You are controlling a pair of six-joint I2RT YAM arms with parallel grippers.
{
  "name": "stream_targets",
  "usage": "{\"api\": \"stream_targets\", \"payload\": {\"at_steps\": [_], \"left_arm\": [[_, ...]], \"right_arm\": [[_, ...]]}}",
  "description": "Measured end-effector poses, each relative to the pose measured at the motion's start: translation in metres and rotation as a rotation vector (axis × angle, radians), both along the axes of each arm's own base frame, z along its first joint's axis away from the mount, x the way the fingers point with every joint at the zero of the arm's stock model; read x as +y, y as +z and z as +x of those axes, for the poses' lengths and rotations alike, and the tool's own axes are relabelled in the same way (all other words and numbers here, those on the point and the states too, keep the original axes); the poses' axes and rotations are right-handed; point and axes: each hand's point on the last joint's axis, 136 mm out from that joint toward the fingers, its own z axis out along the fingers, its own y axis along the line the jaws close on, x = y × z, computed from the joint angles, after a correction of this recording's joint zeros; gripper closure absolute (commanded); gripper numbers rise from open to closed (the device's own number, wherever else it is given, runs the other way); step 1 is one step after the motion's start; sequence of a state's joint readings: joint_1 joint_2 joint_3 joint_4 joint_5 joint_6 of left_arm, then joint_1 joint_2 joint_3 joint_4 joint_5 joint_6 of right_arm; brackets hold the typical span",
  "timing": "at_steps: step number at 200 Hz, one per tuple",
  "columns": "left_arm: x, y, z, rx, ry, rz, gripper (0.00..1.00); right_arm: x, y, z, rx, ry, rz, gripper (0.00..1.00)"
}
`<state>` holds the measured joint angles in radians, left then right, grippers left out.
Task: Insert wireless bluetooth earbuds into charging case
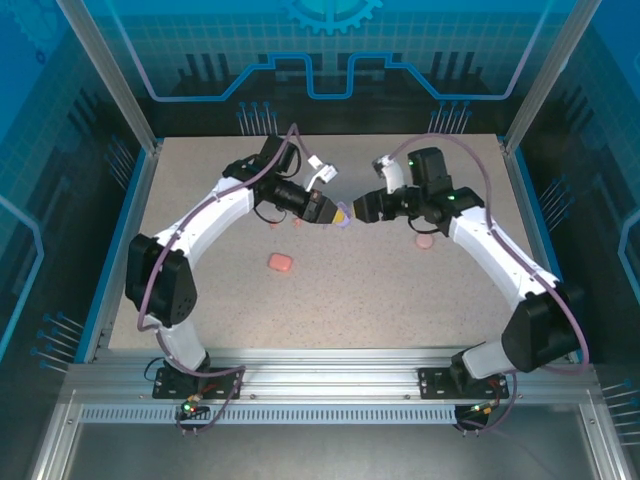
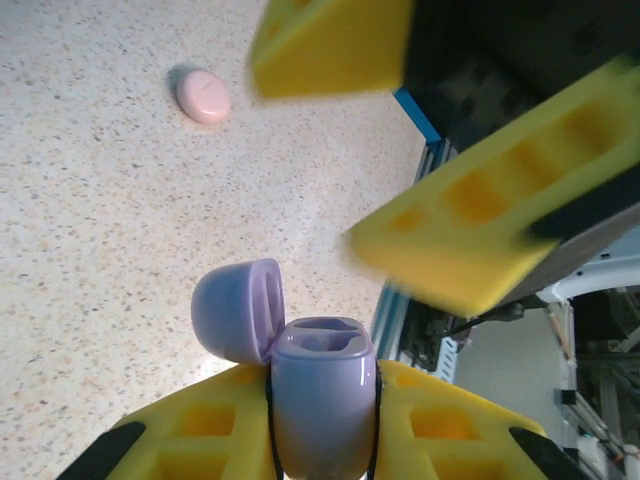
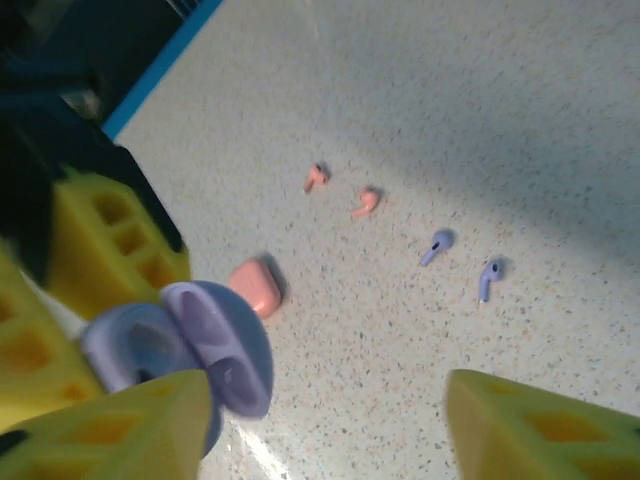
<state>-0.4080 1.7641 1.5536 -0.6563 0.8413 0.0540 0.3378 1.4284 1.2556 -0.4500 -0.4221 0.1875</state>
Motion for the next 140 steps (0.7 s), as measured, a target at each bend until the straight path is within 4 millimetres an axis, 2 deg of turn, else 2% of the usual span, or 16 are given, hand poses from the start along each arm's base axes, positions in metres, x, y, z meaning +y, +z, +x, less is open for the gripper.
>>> {"api": "stream_targets", "payload": {"at_steps": [27,36,50,68,104,140], "left_arm": [[0.020,0.002,0.010,-0.079,0.119,-0.012,1.00],[0.026,0.008,0.014,-0.137,0.167,-0.018,1.00],[0.035,0.020,0.016,-0.239,0.241,-0.041,1.00],[0.047,0.037,0.016,-0.378,0.333,-0.084,1.00],[0.071,0.067,0.026,-0.579,0.517,-0.142,1.00],[0.088,0.084,0.034,-0.728,0.640,-0.192,1.00]], "right_arm": [[-0.018,0.034,-0.004,-0.028,-0.098,0.068,0.26],[-0.020,0.038,-0.005,-0.023,-0.123,0.079,0.26],[-0.023,0.033,-0.003,0.011,-0.168,0.079,0.26],[-0.029,0.008,0.005,0.101,-0.241,0.047,0.26],[-0.029,-0.062,0.020,0.315,-0.373,-0.082,0.27],[-0.019,-0.111,0.041,0.457,-0.484,-0.195,0.29]]}}
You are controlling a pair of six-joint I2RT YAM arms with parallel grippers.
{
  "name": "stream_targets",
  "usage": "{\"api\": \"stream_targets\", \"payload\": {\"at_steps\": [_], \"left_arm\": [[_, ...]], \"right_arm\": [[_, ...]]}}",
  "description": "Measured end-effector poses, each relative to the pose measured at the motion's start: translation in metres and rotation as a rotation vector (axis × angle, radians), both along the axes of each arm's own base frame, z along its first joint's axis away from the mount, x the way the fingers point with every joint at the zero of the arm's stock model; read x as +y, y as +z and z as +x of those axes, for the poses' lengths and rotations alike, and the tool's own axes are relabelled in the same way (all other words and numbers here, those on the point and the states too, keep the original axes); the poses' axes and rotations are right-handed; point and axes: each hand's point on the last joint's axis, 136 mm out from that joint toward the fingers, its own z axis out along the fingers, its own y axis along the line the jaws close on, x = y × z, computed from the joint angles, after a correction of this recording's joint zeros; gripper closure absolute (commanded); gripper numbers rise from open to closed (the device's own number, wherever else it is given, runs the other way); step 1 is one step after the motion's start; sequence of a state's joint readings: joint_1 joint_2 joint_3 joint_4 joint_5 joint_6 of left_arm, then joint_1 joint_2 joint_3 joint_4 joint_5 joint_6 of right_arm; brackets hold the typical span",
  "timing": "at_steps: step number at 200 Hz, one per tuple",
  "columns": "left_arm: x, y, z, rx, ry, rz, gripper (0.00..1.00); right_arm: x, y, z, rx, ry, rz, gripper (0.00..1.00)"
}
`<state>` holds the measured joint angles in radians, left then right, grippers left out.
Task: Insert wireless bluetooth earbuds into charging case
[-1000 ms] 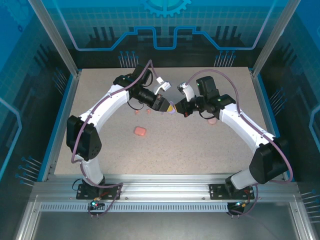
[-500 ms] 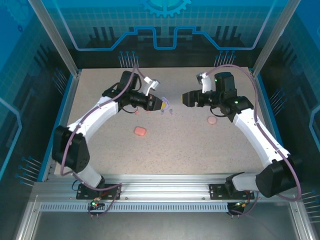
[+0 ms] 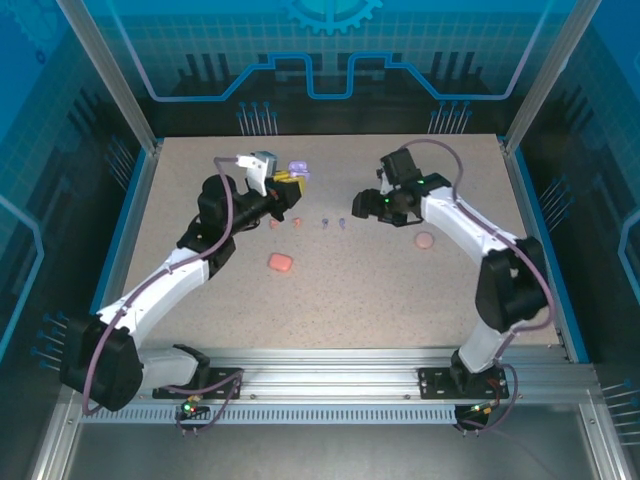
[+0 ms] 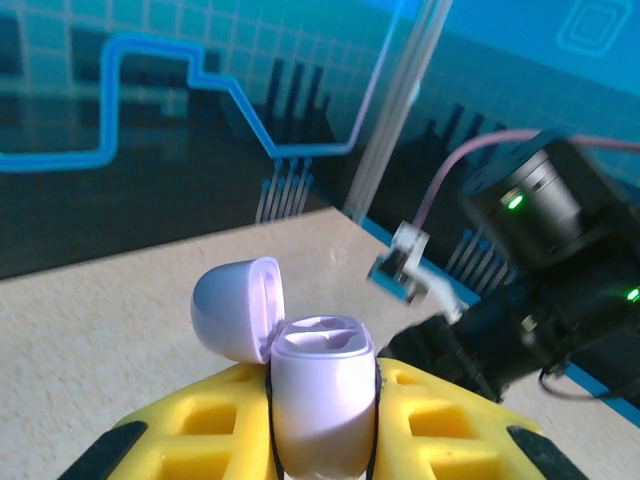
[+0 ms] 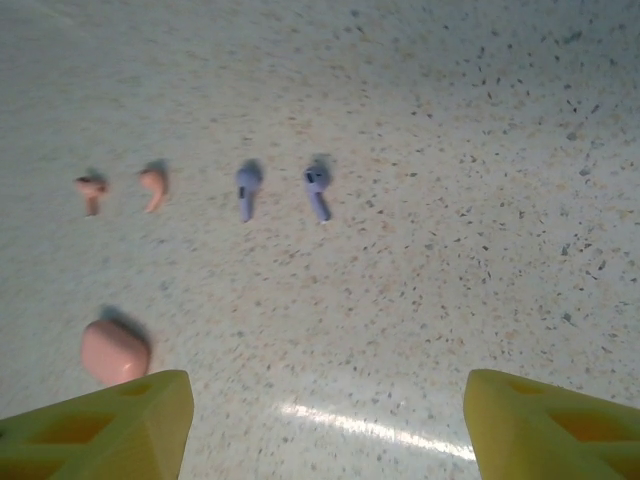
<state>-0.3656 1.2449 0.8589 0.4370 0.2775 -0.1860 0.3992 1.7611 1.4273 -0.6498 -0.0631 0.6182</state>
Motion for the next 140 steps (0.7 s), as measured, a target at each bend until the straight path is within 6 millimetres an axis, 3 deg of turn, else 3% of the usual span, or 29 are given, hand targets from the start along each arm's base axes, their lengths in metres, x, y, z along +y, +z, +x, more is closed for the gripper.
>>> {"api": "stream_targets", "payload": {"at_steps": [31,60,106,140], "left_arm": [[0.011,0.000,0.003,-0.083,0.068,-0.032,1.00],[0.016,0.015,0.004,-0.159,0.098,-0.066,1.00],[0.025,0.026,0.003,-0.232,0.150,-0.103,1.00],[0.030,0.033,0.004,-0.256,0.175,-0.118,1.00]], "right_arm": [[0.020,-0.028,0.017,0.074,-0.054,-0.101,0.32],[0.046,-0.042,0.031,0.096,-0.064,-0.177,0.37],[0.085,-0.050,0.044,0.077,0.000,-0.216,0.53],[0.103,-0.057,0.052,0.073,0.029,-0.227,0.54]]}}
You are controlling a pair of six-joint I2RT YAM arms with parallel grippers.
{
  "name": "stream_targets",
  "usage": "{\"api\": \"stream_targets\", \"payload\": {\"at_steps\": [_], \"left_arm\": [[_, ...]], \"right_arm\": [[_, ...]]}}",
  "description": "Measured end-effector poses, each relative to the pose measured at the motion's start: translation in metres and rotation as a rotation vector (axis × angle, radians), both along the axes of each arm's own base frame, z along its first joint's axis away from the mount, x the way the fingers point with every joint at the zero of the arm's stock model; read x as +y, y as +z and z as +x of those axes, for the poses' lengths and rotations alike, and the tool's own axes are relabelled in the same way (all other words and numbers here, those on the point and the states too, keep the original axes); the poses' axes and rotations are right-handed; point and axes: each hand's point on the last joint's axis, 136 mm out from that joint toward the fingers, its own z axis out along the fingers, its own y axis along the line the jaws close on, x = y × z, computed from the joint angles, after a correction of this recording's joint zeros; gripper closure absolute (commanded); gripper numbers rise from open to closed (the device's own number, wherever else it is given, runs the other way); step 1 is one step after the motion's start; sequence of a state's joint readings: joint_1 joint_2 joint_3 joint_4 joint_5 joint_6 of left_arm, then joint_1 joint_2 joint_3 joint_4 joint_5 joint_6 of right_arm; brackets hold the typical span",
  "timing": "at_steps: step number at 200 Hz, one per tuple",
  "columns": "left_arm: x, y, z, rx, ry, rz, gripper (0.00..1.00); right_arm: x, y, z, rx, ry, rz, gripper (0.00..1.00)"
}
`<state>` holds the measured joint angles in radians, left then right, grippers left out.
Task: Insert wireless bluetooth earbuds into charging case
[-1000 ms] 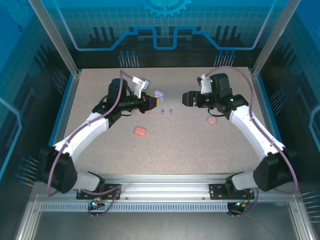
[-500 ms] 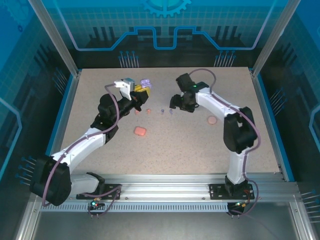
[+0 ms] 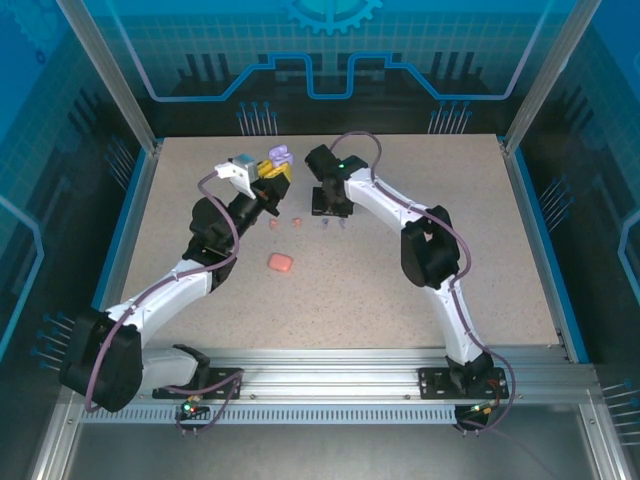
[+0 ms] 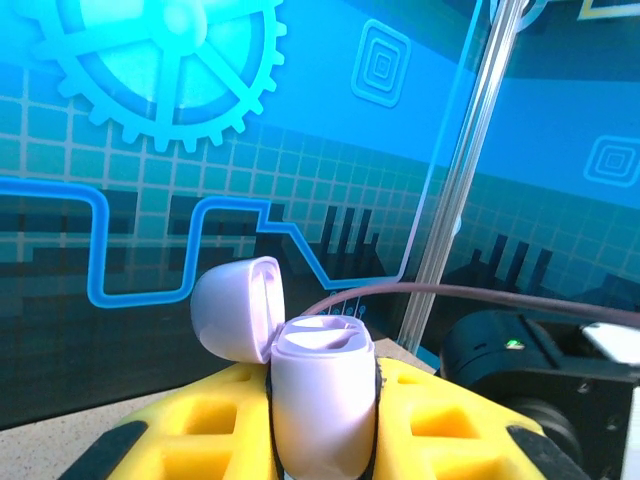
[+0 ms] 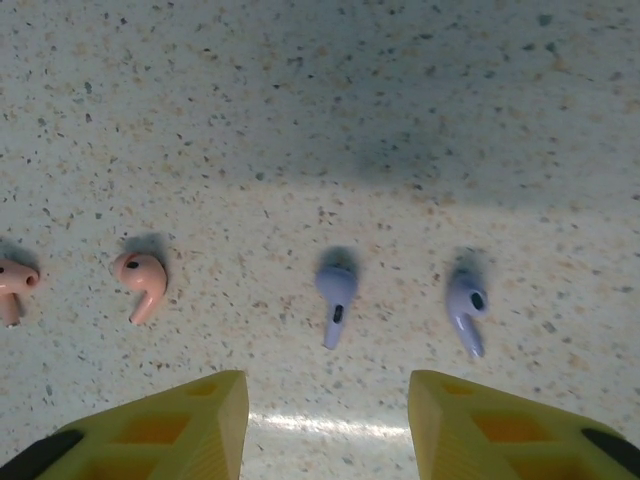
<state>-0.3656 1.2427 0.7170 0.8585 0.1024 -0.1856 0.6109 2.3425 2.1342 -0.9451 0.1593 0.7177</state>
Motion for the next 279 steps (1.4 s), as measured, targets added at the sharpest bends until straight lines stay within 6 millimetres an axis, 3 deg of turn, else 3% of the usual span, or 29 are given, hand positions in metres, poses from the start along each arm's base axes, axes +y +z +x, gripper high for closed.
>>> {"api": "stream_targets", "payload": {"at_steps": [87,179,279], "left_arm": [[0.001,0.002,-0.001,-0.005,0.002,-0.003,1.00],[0.002,0.009,-0.005,-0.023,0.002,-0.010,1.00],[0.002,0.010,-0.005,-0.025,0.002,-0.011,1.00]], "right_arm": [[0.007,-0.041,0.004,0.063,-0.015,-0.066,0.57],[0.009,-0.058,0.004,0.083,-0.037,-0.100,0.63],[0.007,-0.058,0.006,0.083,-0.042,-0.116,0.67]]}}
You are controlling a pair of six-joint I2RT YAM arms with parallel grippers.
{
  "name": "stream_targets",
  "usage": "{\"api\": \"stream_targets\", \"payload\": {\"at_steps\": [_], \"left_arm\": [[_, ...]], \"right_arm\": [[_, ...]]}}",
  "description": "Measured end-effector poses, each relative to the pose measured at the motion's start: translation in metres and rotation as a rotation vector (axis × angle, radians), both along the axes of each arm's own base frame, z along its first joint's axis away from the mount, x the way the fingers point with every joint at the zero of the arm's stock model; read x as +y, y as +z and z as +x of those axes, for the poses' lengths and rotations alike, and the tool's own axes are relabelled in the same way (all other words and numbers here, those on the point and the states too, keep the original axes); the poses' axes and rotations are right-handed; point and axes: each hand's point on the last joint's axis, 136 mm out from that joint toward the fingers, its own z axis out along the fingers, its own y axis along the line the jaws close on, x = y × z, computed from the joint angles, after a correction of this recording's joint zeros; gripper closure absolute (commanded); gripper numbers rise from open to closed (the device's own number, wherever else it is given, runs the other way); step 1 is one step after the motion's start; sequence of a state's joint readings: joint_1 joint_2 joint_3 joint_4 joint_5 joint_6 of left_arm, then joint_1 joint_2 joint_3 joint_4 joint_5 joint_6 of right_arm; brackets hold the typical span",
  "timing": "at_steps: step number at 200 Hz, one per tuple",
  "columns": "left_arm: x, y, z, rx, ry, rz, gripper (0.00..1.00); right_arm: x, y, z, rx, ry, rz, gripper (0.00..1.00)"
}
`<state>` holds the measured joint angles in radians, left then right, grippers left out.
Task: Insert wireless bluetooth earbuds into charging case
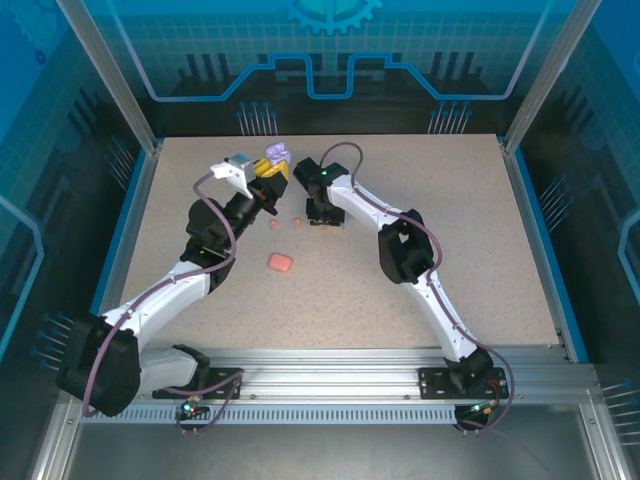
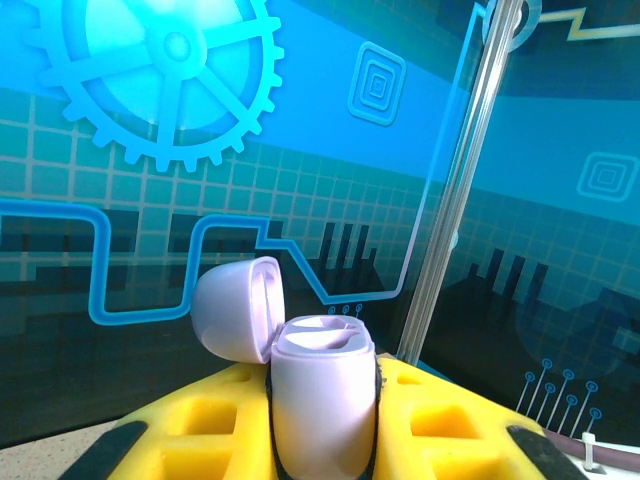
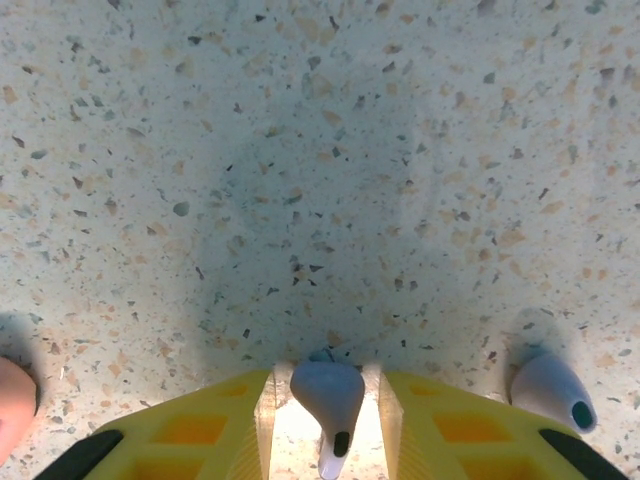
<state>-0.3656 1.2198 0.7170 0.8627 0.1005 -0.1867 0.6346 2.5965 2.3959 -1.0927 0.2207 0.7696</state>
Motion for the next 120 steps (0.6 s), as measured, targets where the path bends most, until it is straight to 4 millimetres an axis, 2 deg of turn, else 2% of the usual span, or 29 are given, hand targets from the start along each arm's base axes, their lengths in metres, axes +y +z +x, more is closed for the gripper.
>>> {"api": "stream_targets", "payload": {"at_steps": [20,75,120], "left_arm": [[0.0000,0.0001,0.0000,0.000,0.000,0.000,1.00],[0.0000,0.0000,0.0000,0.009,-0.005,-0.015,1.00],[-0.0001,-0.0002,0.0000,0.012,-0.006,-0.018,1.00]], "right_arm": [[0.0003,0.0001,0.0004,0.001,-0.001,0.000,0.68],[0.0023,-0.0002,0.0038,-0.004,-0.001,0.003,0.80],[0.0029,0.0009,0.0046,-0.009,0.011,0.003,0.84]]}}
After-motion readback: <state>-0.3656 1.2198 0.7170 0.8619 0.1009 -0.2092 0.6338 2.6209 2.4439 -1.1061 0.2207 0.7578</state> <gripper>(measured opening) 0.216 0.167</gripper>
